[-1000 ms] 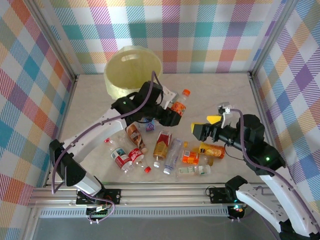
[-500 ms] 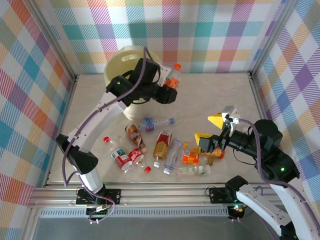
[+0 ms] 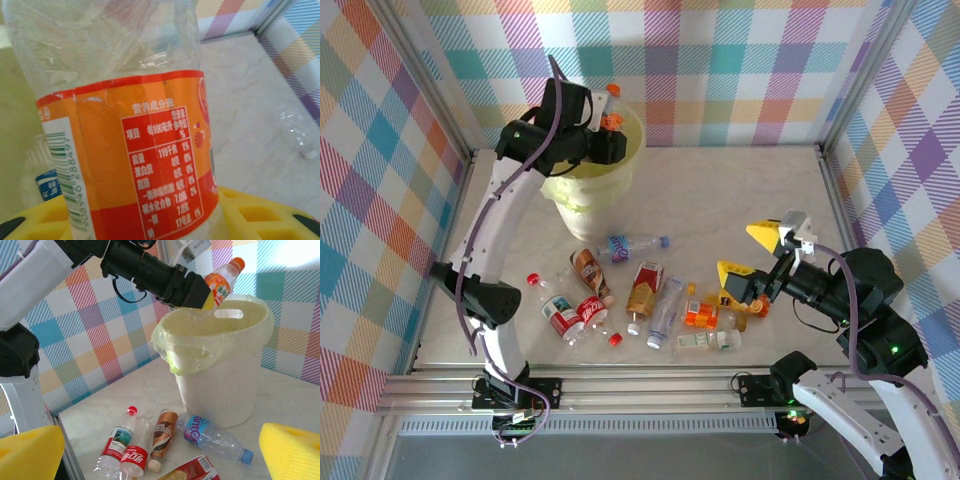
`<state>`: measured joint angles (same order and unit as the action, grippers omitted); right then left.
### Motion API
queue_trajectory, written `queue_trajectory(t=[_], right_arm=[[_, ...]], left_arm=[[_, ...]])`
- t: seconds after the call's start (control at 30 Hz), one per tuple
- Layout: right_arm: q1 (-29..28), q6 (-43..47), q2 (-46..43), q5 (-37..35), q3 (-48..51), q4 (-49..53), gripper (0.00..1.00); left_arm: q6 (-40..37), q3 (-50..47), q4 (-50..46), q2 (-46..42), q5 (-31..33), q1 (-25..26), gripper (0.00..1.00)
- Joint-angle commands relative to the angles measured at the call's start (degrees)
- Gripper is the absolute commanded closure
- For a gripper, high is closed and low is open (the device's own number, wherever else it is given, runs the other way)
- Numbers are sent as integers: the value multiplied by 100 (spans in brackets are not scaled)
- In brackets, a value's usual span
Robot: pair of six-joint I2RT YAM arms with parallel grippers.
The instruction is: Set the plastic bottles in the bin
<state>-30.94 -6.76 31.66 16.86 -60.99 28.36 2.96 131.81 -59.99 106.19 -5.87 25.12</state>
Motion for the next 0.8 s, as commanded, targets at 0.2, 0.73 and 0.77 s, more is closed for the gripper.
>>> queue_trajectory(t=[0.2, 0.73, 0.77], right_arm=[[-26, 9, 54, -191, -54, -110, 0], [-17, -255, 129, -8, 193, -149, 0], [-18, -255, 137, -8, 201, -147, 0]], left_arm=[[-1171, 146, -575, 430, 471, -172, 51], [-1316, 29, -631, 958, 235, -557, 51], [-1307, 25, -636, 999, 222, -563, 51]])
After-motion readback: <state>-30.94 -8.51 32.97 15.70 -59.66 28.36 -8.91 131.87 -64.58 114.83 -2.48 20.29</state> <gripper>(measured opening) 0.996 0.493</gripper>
